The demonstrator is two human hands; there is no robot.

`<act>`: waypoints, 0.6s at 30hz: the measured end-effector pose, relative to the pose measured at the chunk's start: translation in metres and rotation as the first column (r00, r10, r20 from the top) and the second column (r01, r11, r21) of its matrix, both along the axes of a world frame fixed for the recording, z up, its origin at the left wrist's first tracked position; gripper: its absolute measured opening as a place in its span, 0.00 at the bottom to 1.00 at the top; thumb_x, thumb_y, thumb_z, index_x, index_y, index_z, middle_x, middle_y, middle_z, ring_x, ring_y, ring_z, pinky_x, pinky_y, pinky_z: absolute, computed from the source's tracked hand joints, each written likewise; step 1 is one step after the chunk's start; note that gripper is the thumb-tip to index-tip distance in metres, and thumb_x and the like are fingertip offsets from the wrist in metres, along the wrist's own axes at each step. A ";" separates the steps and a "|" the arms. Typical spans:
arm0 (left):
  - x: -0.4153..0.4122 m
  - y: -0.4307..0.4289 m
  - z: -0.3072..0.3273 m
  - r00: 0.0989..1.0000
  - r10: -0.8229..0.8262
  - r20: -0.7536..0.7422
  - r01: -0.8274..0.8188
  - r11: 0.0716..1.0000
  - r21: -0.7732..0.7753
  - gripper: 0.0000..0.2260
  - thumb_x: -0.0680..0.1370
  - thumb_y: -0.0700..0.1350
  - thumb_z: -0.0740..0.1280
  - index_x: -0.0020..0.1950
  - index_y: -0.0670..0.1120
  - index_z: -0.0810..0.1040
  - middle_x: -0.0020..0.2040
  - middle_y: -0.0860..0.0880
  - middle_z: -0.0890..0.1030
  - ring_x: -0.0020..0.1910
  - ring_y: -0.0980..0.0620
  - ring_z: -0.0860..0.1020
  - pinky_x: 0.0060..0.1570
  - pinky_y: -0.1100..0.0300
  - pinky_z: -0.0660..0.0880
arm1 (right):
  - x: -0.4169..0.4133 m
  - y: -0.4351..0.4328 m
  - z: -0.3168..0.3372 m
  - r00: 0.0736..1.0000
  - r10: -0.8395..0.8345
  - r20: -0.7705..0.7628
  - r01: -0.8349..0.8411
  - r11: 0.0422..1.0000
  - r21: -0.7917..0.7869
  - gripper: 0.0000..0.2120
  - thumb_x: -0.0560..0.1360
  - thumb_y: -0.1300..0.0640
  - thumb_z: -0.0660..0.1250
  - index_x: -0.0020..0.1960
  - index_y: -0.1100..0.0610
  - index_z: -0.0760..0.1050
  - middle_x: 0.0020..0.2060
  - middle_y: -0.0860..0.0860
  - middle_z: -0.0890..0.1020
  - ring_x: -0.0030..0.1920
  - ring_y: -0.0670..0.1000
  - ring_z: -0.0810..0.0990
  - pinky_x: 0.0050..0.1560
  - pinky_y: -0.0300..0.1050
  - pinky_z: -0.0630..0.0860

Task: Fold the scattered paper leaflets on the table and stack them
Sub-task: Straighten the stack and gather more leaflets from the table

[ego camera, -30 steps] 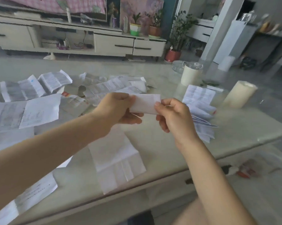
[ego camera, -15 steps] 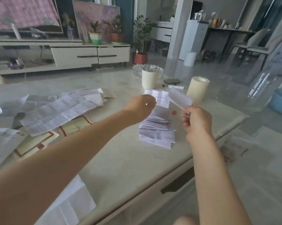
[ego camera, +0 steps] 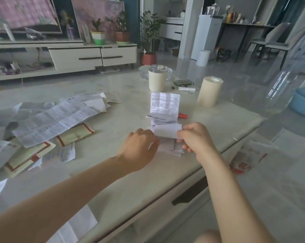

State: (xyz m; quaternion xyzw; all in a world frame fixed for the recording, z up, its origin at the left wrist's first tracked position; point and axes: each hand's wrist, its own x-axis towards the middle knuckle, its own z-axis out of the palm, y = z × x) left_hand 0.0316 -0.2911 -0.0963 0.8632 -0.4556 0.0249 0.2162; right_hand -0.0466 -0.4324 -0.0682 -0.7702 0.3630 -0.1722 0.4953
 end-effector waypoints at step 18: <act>-0.002 0.003 0.003 0.931 0.164 -0.326 -0.245 0.943 -0.224 0.11 0.77 0.40 0.60 0.44 0.37 0.80 0.43 0.44 0.81 0.42 0.45 0.75 0.40 0.58 0.70 | 0.015 -0.011 -0.017 0.984 -0.088 -0.158 0.057 0.981 -0.187 0.09 0.67 0.59 0.65 0.42 0.64 0.77 0.38 0.60 0.82 0.37 0.58 0.80 0.35 0.41 0.69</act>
